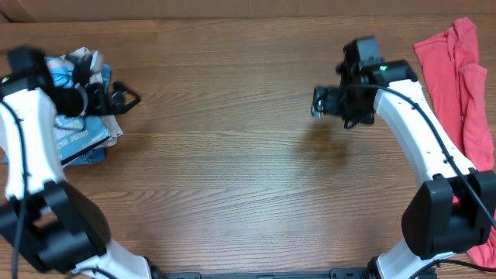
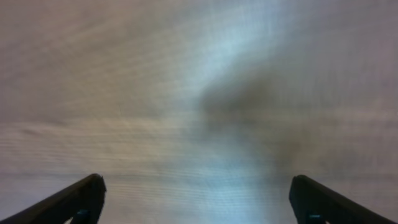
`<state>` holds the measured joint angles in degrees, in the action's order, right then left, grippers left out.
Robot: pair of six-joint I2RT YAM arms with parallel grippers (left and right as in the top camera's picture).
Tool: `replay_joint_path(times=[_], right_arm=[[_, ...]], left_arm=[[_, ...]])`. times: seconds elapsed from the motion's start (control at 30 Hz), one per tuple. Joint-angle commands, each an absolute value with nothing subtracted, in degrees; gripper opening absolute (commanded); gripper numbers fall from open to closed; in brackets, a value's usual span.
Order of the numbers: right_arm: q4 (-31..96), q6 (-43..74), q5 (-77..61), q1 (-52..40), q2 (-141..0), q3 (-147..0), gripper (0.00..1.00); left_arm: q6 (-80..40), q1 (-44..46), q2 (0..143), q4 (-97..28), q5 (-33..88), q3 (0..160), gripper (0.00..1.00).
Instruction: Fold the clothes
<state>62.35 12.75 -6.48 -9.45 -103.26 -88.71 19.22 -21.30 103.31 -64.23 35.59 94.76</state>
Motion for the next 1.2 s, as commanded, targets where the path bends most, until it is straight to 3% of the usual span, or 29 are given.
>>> replay_joint_path(times=[0.0,0.2,0.3,0.53,0.7,0.9,1.17], right_arm=[[60.5,7.3,-6.0,-9.3,-102.2,-93.5,1.00],[59.9,4.7,-6.6,-9.3,-101.9,-95.4,1.00],[61.6,7.6,-7.2,-9.3,-100.7,-95.3,1.00],[64.3,10.1,-7.3,-9.3,-94.0,-94.7,1.00],[62.3,11.3,-6.9,-9.3,-87.8,-89.7,1.00],[49.5,12.8,-6.5,-9.3,-72.7,-73.9,1.00],[47.8,21.1,6.8,-9.3,-50.2,-58.5,1.00]], left_arm=[[16.5,-13.7,97.8,-62.7,27.4,96.9,1.00],[13.6,-4.7,96.6,-60.1,21.9,96.9,1.00],[7.2,-3.7,96.5,-62.1,19.1,96.9,1.00],[6.1,-3.7,91.1,-68.0,15.3,95.9,1.00],[4.9,-3.6,80.4,-64.2,11.0,87.2,1.00],[3.5,-3.6,61.5,-52.9,9.8,69.1,1.00],[1.9,-3.6,44.0,-46.5,7.2,54.8,1.00]])
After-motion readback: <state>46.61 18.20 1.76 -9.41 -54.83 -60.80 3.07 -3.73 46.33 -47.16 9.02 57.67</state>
